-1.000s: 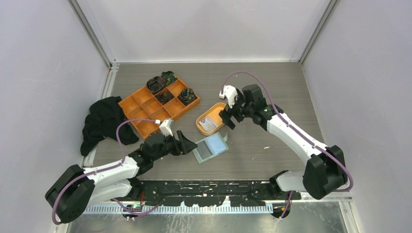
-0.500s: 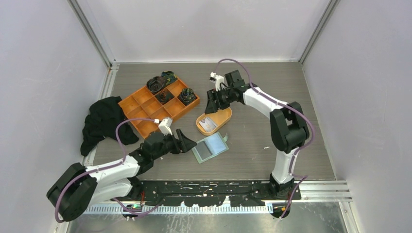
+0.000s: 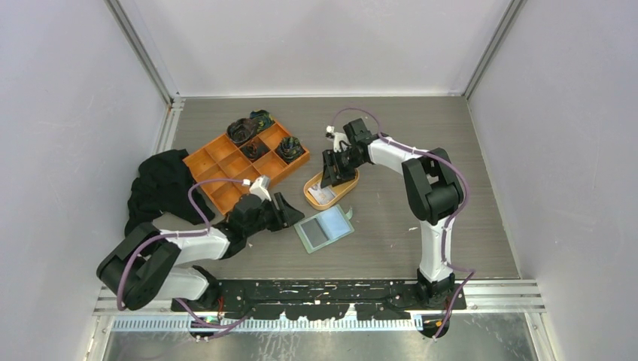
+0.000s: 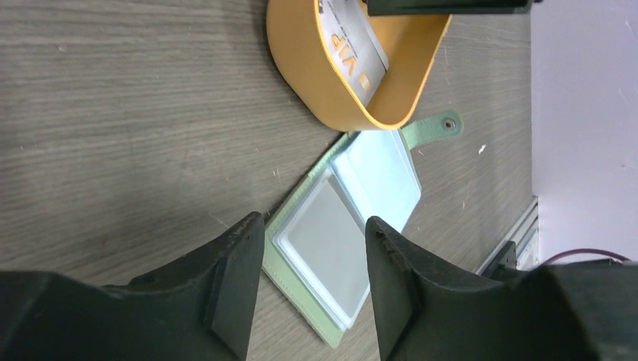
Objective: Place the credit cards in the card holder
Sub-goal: Pick up the credit card from the storage box.
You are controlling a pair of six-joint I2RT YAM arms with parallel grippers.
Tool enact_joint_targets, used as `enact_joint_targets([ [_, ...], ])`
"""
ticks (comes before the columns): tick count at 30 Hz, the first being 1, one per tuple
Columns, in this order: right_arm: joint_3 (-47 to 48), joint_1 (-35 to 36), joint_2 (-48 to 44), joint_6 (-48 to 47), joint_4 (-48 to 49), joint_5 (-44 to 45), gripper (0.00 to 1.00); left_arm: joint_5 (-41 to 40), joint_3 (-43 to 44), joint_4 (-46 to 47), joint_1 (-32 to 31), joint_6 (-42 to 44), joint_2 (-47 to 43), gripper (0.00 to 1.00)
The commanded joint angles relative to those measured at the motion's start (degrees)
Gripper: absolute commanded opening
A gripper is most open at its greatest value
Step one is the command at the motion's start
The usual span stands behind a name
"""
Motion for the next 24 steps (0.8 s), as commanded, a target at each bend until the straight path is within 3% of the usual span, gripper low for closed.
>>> enact_joint_targets([
  [1, 3.1, 0.5, 0.1, -0.7, -1.2, 1.7, 0.55, -0.4, 3.6, 3.6, 1.2, 0.2, 3.8, 0.51],
  [12, 4.5, 2.4, 2.8, -1.0, -3.7, -2.8, 0.51, 2.0, 10.7, 2.0, 3.3, 1.2, 14.1, 0.46],
  [24, 3.3, 2.3, 2.2, 6.5, 0.7, -15.4, 0.47, 7.4, 15.4, 3.8, 4.7, 0.3, 23.0, 0.42],
])
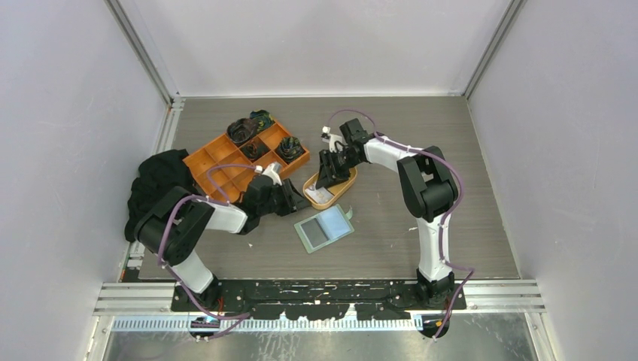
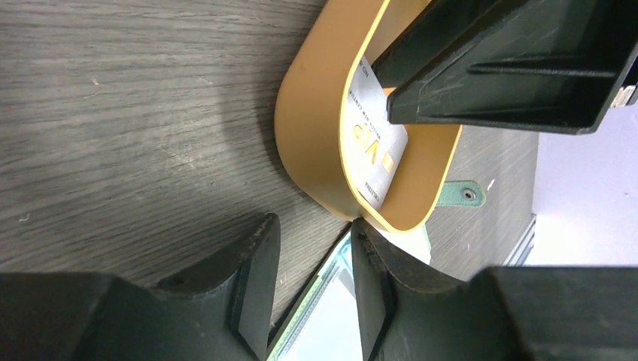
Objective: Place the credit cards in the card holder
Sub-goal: Pick up the credit card from the storage box.
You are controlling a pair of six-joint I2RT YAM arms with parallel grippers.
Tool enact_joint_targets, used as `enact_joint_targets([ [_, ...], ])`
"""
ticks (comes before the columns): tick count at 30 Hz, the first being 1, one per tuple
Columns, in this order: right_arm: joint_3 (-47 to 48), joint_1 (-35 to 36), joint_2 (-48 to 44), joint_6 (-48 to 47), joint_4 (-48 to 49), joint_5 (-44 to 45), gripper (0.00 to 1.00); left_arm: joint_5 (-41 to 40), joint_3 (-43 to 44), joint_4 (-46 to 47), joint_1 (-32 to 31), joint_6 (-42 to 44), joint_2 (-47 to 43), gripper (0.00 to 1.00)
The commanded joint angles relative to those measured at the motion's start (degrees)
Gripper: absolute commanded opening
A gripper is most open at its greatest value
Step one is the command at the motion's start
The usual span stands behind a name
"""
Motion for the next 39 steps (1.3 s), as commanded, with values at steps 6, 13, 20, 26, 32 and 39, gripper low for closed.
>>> enact_joint_targets([
  [6, -0.4, 1.1, -2.2, 8.0, 4.8, -13.8, 0.44, 1.5, 1.9, 1.2, 0.8, 0.0, 2.3, 0.41],
  [13, -0.3, 1.1, -2.1, 7.2, 3.6, -12.2, 0.37, 1.8, 2.2, 0.4, 1.2, 0.3, 1.9, 0.41],
  [20, 2.2, 1.4, -1.3, 1.4, -2.4, -8.8, 0.28, 2.0, 2.1, -0.4, 1.6, 0.8, 1.5, 0.41],
  [26, 4.3, 2.7, -0.6, -3.9, -7.4, -7.0, 0.27, 2.3, 2.0, -0.7, 2.0, 1.0, 1.1, 0.41],
  [32, 5.7, 4.0, -0.4, -7.7, -10.6, -5.0, 0.27, 2.3, 1.8, -1.5, 2.3, 1.4, 0.2, 0.41],
  [39, 6.1, 5.1, -0.9, -10.5, -12.0, -0.4, 0.28, 2.5, 1.8, -1.8, 2.4, 1.5, 0.0, 0.41],
])
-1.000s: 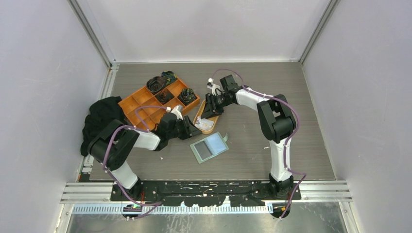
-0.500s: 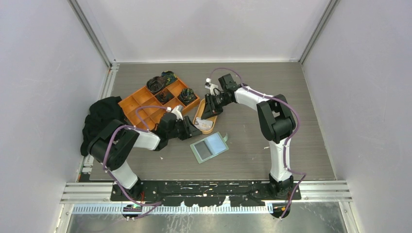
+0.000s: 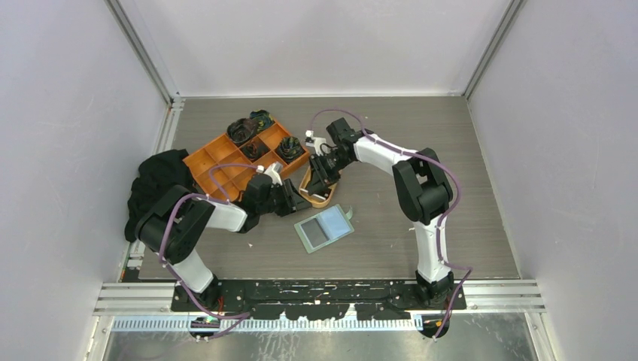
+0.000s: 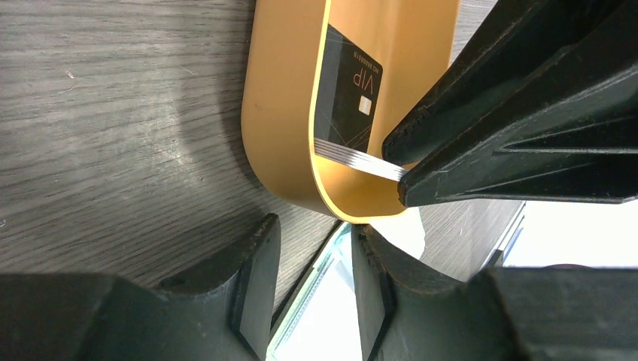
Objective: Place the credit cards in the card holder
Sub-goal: Pick up the credit card from the storage box.
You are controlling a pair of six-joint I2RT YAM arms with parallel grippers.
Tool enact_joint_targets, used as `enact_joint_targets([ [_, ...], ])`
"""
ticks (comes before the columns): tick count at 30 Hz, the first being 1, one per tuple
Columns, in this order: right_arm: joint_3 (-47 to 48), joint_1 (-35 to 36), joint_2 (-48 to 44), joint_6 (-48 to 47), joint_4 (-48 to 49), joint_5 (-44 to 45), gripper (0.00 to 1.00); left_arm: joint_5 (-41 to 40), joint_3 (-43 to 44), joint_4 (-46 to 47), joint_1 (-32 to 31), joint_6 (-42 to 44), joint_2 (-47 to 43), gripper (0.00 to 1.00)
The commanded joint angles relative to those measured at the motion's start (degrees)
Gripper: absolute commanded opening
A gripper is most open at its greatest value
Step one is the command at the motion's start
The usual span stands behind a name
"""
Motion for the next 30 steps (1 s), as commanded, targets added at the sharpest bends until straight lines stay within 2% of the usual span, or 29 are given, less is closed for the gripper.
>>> enact_joint_targets([
  [1, 1.1, 1.3, -1.1, -3.4, -3.8, 6.3, 0.29, -2.1, 1.3, -1.5, 0.8, 1.2, -0.9, 0.41],
  [7, 0.6, 2.0, -2.1, -3.0, -1.9, 13.7, 0.3, -2.0, 1.4, -1.8, 0.9, 1.3, -0.9, 0.41],
  [11, 0.2, 1.8, -2.4, -2.4, -1.2, 14.9, 0.3, -1.9, 1.5, -2.0, 0.9, 1.5, -0.9, 0.42],
  [14, 0.1, 1.2, -2.4, -1.8, -0.5, 14.7, 0.28, -1.4, 1.6, -2.0, 1.1, 1.5, -0.9, 0.42],
  [23, -0.7, -1.3, -2.4, 0.2, 0.3, 12.6, 0.14, -0.8, 1.2, -2.1, 1.8, 1.7, -2.0, 0.45],
  [30, -1.0, -3.2, -1.6, 1.9, 0.9, 9.4, 0.13, -0.2, 1.6, -2.5, 2.2, 1.9, -2.7, 0.46],
])
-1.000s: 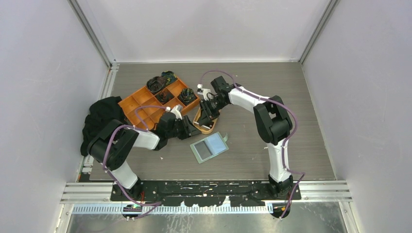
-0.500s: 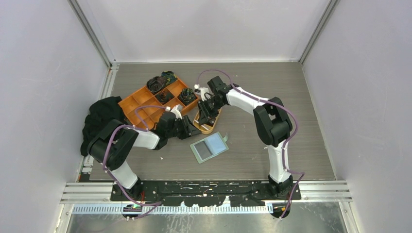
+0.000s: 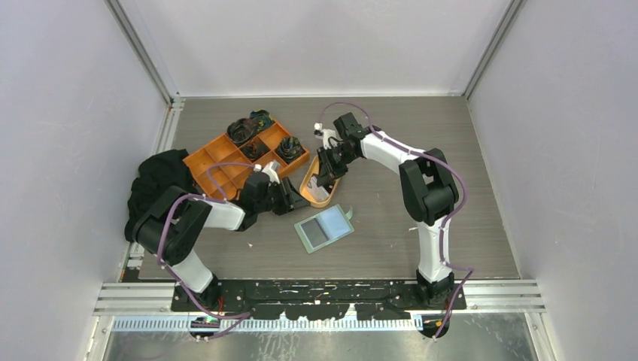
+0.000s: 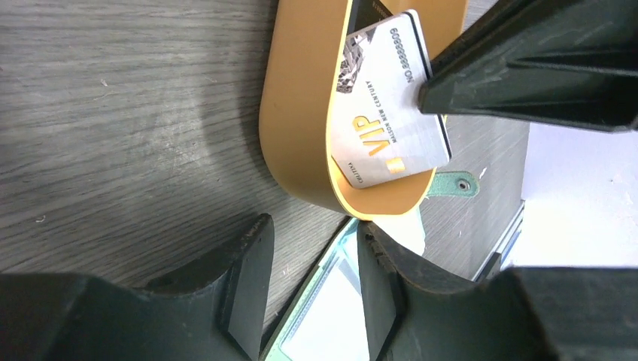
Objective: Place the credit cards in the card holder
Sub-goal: Pick up the credit card from the storage box.
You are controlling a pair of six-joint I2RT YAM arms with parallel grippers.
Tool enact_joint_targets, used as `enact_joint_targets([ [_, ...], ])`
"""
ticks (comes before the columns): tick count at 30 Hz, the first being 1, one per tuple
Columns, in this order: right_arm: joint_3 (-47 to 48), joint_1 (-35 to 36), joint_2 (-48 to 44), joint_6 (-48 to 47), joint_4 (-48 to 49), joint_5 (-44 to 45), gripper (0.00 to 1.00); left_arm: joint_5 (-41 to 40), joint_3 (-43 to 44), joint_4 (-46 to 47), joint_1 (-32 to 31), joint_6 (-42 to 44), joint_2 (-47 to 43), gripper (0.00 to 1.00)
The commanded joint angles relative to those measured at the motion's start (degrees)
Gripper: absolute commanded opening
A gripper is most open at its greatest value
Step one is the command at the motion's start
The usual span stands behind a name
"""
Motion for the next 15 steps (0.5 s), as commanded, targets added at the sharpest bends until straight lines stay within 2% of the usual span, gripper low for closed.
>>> enact_joint_targets([
  [1, -1.2, -1.3, 0.7, 0.5, -0.1, 1.0, 0.14, -1.1, 1.1, -0.4, 0.8, 1.6, -1.7, 0.46],
  [15, -1.0, -2.5, 5.7, 4.3, 1.1, -10.1, 0.24, 0.1, 2.3, -0.3, 0.9, 1.7, -0.7, 0.47],
])
